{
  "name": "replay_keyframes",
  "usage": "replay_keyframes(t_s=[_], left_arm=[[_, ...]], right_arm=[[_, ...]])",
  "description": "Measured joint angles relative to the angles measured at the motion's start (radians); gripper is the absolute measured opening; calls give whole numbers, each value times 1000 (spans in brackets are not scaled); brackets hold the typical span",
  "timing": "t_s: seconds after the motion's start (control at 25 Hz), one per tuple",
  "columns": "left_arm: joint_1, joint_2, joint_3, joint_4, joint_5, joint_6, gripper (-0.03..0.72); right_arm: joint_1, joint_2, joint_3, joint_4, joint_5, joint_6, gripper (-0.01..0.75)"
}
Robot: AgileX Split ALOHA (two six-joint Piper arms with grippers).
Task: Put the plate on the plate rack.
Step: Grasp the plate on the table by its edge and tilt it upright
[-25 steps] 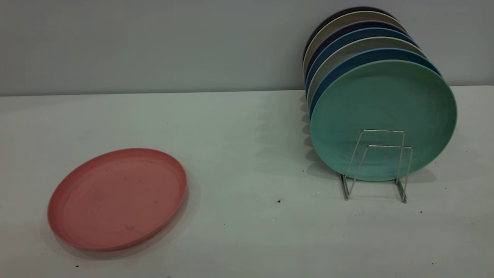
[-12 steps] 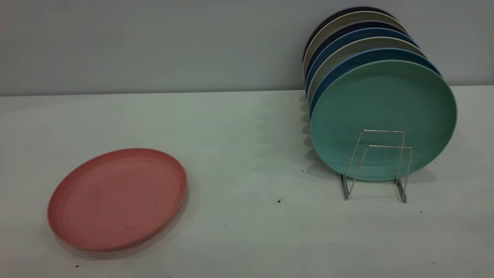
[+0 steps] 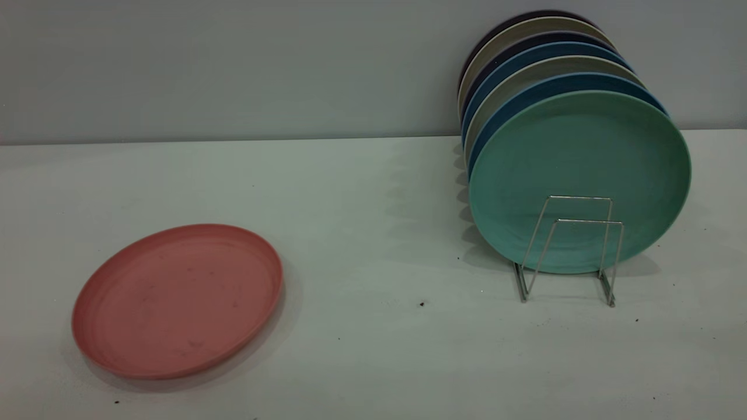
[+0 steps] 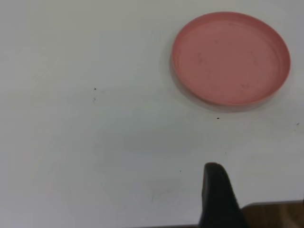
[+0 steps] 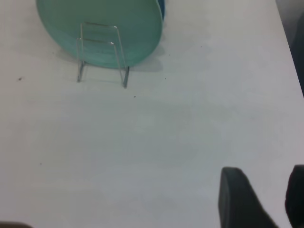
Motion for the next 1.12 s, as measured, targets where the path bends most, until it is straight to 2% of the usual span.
replay_keyframes(t_s=[1.0,1.12], left_arm=[[0,0,-3,3,-7,0,466],[0,36,-21,2,-52,-2,466]], right_arm=[[0,0,-1,-1,-8,-37,264],[0,9,-10,29,-38,-72,298]])
